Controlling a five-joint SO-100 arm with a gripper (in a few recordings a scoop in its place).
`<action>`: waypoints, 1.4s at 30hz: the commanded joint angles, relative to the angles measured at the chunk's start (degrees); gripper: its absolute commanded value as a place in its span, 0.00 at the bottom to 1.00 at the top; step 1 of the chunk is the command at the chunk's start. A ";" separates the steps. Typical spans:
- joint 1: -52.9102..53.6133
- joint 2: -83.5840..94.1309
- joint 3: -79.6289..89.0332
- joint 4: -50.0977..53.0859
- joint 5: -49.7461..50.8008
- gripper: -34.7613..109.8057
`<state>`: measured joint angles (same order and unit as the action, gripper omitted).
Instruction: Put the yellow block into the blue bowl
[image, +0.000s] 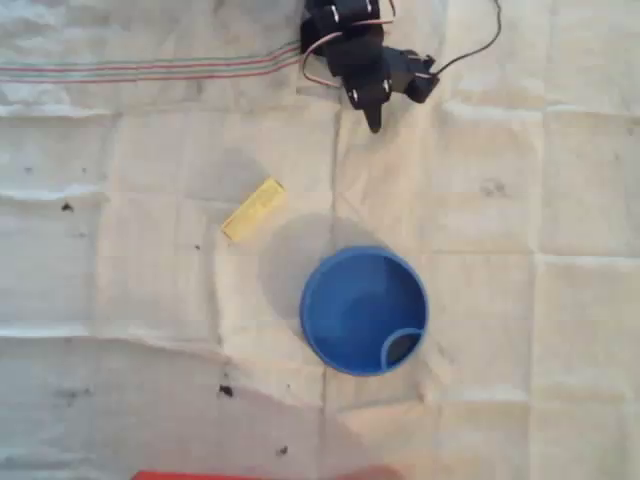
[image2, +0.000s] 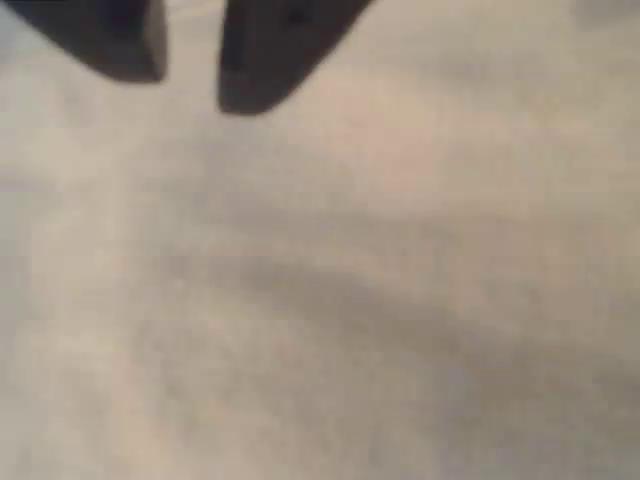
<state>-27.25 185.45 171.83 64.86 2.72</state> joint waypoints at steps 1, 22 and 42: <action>0.00 5.80 4.66 -1.49 0.09 0.24; 0.00 5.80 4.66 -1.49 0.09 0.24; 0.70 -13.89 -22.68 -1.58 0.62 0.24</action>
<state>-27.25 181.58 161.98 64.86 2.72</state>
